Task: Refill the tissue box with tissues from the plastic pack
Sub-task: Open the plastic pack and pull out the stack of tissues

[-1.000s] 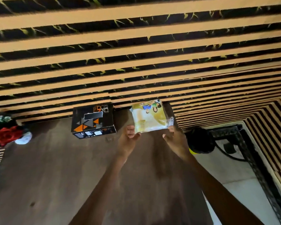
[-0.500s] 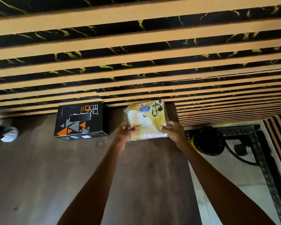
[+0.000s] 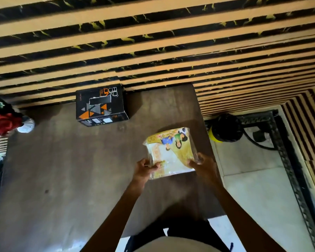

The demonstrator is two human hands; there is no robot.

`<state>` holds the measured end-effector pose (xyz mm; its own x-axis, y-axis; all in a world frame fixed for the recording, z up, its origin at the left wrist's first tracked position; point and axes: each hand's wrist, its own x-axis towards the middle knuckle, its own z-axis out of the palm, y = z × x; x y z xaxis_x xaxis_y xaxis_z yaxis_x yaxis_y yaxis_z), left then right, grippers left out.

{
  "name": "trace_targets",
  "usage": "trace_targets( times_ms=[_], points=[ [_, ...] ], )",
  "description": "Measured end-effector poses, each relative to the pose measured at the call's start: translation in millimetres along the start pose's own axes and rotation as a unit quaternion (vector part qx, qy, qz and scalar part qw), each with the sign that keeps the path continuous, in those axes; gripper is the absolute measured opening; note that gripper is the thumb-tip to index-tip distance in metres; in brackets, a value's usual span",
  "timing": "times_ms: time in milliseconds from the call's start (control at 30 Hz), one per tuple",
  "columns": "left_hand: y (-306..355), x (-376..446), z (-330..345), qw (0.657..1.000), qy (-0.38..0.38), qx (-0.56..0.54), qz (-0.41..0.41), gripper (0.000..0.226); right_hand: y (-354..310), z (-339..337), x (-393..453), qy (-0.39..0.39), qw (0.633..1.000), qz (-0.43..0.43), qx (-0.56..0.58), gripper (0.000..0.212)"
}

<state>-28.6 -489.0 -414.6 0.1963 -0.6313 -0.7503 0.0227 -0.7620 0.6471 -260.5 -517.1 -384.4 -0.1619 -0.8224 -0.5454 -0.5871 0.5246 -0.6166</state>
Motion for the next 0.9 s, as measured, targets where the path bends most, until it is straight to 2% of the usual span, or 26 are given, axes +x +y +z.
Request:
trace_targets(
  times_ms=[100,200,333,433,467,533,567,633,733,767,833,900],
  points=[
    [-30,-19,-7,0.999,-0.003,0.033,0.007,0.053,18,9,-28,0.010,1.000,0.008,-0.016,0.035],
    [-44,-40,-6,0.999,-0.017,0.040,0.012,0.042,32,13,-40,0.006,0.999,0.016,-0.043,0.050],
    [-63,-53,2,0.996,-0.079,0.033,-0.039,0.036,44,6,-49,-0.017,0.994,0.001,-0.109,0.051],
    [-69,-58,6,0.989,-0.115,0.066,-0.071,0.043,47,2,-56,0.031,0.983,-0.032,-0.175,0.057],
    [-69,-61,8,0.991,-0.104,0.059,-0.060,0.043,47,2,-58,0.061,0.974,-0.054,-0.211,0.057],
    [-67,-64,11,0.996,-0.036,0.081,0.021,0.040,46,3,-63,0.095,0.960,-0.099,-0.244,0.052],
    [-64,-66,12,0.985,0.017,0.153,0.077,0.043,44,4,-66,0.087,0.956,-0.121,-0.252,0.049],
    [-60,-63,11,0.930,0.092,0.299,0.191,0.059,40,9,-72,0.039,0.941,-0.155,-0.298,0.046],
    [-49,-61,16,0.852,0.079,0.427,0.293,0.067,37,17,-72,-0.026,0.908,-0.169,-0.382,0.052],
    [-43,-62,20,0.817,0.060,0.480,0.313,0.067,36,19,-70,-0.030,0.907,-0.164,-0.388,0.054],
    [-39,-59,28,0.784,0.028,0.535,0.312,0.064,33,20,-64,-0.031,0.913,-0.145,-0.381,0.052],
    [-35,-60,35,0.781,0.029,0.552,0.291,0.057,29,18,-57,-0.035,0.925,-0.122,-0.359,0.048]
  ],
)
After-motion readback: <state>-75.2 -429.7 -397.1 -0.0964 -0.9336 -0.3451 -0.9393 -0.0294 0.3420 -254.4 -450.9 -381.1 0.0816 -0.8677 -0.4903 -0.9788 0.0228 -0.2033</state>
